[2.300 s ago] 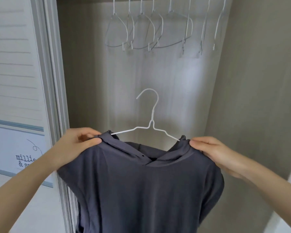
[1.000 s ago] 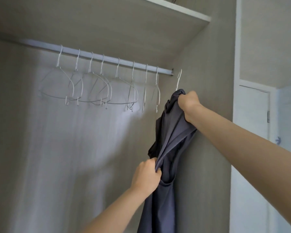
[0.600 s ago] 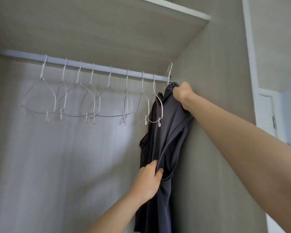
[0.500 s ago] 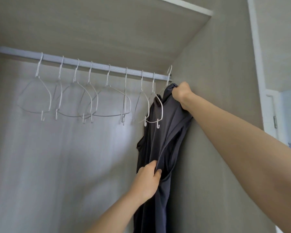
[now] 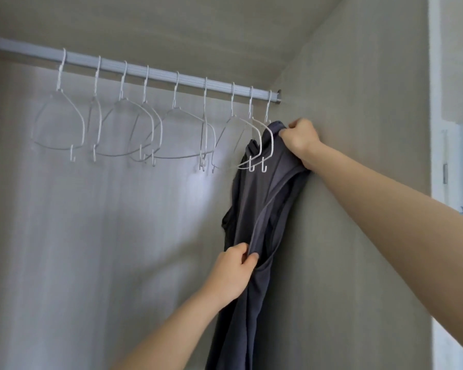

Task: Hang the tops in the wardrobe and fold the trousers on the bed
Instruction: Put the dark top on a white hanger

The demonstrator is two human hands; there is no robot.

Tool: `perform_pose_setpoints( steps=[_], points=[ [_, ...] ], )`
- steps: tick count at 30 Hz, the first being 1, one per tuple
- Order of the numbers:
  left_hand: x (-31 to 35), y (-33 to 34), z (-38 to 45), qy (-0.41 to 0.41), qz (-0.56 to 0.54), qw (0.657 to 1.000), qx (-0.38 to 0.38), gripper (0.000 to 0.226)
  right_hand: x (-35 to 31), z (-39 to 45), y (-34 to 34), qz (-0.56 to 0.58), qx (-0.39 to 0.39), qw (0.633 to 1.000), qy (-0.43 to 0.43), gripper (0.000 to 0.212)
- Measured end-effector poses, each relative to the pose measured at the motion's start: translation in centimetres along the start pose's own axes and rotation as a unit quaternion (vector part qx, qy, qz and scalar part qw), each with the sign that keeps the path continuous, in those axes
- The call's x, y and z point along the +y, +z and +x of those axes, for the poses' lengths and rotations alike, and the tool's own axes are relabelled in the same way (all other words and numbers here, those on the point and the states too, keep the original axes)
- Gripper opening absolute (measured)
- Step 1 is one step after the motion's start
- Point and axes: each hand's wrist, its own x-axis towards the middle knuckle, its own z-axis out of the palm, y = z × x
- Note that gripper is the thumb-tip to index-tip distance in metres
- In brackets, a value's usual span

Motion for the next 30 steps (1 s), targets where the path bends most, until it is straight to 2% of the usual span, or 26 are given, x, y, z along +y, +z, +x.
perform_pose_setpoints(
  steps=[3,7,9,13,16,19,23,27,30],
  points=[
    [0.3,0.0,-1.9,-0.025,-0.002,1.000,0.004,0.032,-0.2,-4.2,-1.3,-0.014,0.006,0.999,-0.032,0.035],
    [1.3,0.5,-4.3,-0.070,-0.096,0.993,-0.028,0.019,0.8,-10.2,-2.4,-0.050,-0.031,0.993,-0.098,0.039],
    [1.5,0.9,-6.0,-0.081,-0.115,0.989,-0.035,0.026,1.3,-13.1,-2.9,-0.053,-0.046,0.991,-0.118,0.043],
    [1.7,0.6,-10.6,-0.093,-0.103,0.990,-0.033,0.031,1.8,-19.1,-3.6,-0.023,-0.117,0.985,-0.123,0.053],
    [2.5,-1.0,-13.5,-0.083,-0.055,0.995,0.000,0.034,2.1,-22.8,-3.1,-0.019,-0.175,0.973,-0.146,0.053],
    [3.7,-3.1,-17.1,-0.091,-0.022,0.994,0.048,0.029,2.6,-26.4,-2.0,-0.019,-0.237,0.953,-0.186,0.046],
    [5.1,-5.8,-24.5,-0.173,0.024,0.979,0.109,0.027,3.5,-32.8,-0.2,0.038,-0.323,0.915,-0.240,0.038],
    [6.6,-7.2,-34.0,-0.287,0.096,0.941,0.153,0.025,4.1,-40.5,0.4,0.112,-0.424,0.865,-0.243,0.036],
    [8.7,-7.4,-41.8,-0.368,0.122,0.901,0.196,0.022,4.1,-46.6,0.0,0.164,-0.492,0.814,-0.260,0.036]
  ],
)
